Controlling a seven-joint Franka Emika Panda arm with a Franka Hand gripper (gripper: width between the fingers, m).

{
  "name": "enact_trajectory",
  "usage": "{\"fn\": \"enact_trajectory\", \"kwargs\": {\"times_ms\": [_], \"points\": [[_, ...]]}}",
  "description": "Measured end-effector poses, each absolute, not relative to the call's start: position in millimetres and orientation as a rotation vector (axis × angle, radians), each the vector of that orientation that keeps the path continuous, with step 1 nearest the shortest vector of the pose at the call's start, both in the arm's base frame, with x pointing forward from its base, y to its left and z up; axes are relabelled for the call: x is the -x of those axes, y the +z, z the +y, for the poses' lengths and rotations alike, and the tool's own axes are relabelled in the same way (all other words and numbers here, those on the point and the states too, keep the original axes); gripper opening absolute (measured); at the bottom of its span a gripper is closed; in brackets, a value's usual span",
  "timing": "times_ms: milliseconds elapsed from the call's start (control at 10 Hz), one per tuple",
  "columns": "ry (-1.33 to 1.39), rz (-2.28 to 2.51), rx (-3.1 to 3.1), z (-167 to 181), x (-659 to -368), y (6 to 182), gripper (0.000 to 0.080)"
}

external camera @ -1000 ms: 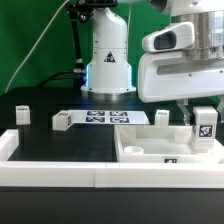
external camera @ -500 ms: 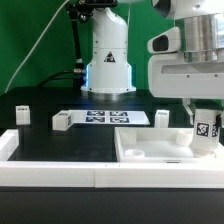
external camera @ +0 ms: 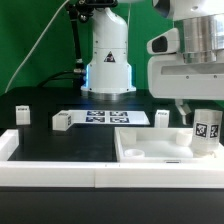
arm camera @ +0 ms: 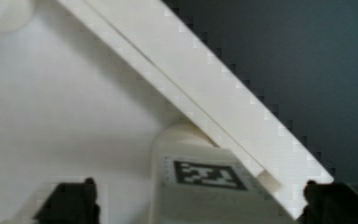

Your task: Assemble one leg

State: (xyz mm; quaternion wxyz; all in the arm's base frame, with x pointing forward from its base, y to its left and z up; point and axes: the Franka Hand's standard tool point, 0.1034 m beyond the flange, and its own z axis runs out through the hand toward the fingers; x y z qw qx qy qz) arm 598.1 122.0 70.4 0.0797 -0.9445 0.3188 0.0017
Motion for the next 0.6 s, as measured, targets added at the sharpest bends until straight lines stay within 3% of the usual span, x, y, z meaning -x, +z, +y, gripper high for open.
{"fn": "enact_trajectory", "kwargs": {"times_ms": [600], "points": [[-0.094, -0.108, 3.073, 135.5, -600.2, 79.9, 0.0649]]}}
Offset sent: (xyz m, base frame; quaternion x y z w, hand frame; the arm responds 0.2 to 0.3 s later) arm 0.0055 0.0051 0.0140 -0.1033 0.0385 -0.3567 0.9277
